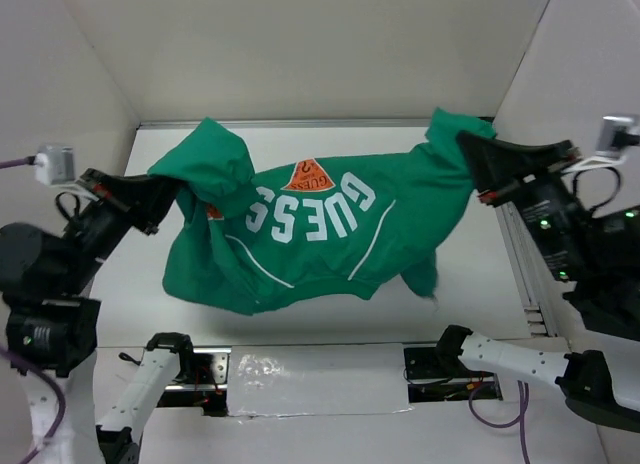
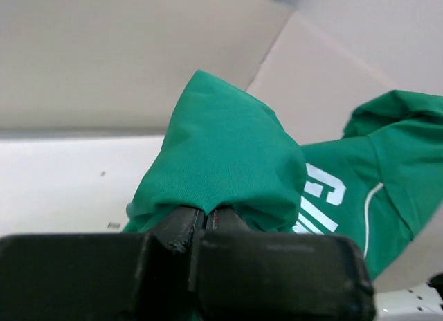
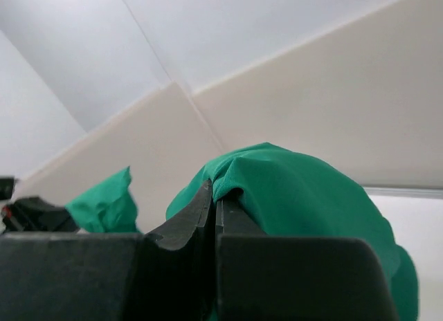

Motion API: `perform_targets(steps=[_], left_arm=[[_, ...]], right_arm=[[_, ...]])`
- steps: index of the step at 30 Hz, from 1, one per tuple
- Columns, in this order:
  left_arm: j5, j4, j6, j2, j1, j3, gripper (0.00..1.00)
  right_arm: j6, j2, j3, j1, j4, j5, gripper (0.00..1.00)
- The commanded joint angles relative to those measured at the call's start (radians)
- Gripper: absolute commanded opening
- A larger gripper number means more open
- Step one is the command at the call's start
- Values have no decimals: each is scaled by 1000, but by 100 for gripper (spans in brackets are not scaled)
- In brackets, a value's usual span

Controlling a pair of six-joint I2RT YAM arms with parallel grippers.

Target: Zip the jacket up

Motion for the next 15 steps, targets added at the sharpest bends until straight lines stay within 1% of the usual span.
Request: perform_targets(steps=[1, 3, 4, 5, 6, 7, 9, 10, 11, 12, 13, 14, 15], left_arm=[[70, -45, -61, -18, 2, 102, 0], [97, -39, -79, -12, 11, 108, 0], [113, -48, -85, 17, 13, 107, 0], [130, -54, -87, 41, 14, 94, 0], [157, -53, -93, 64, 16, 78, 0], [166, -47, -95, 116, 16, 53, 0], [174, -16, -93, 176, 14, -56, 0], [177, -5, -88, 242, 13, -88, 0], [177, 4, -79, 274, -2, -149, 0], [165, 16, -72, 340, -12, -182, 4], [160, 50, -61, 371, -21, -232, 41], [148, 44, -41, 406, -36, -245, 80], [134, 33, -29, 473, -47, -246, 99]], right_arm=[[35, 25, 101, 40, -60, 87, 0], [58, 50, 114, 46, -90, 153, 0], [75, 67, 119, 43, -125, 190, 0], [127, 108, 117, 40, -153, 286, 0], [150, 134, 119, 6, -215, 313, 0], [223, 180, 106, -24, -251, 331, 0], [293, 212, 58, -115, -297, 248, 0], [345, 229, -40, -232, -286, 177, 0], [364, 237, -109, -291, -257, 38, 0], [379, 251, -233, -398, -207, -28, 0], [416, 286, -284, -441, -184, -85, 0], [419, 306, -340, -475, -152, -142, 3], [421, 327, -419, -497, -97, -211, 10]])
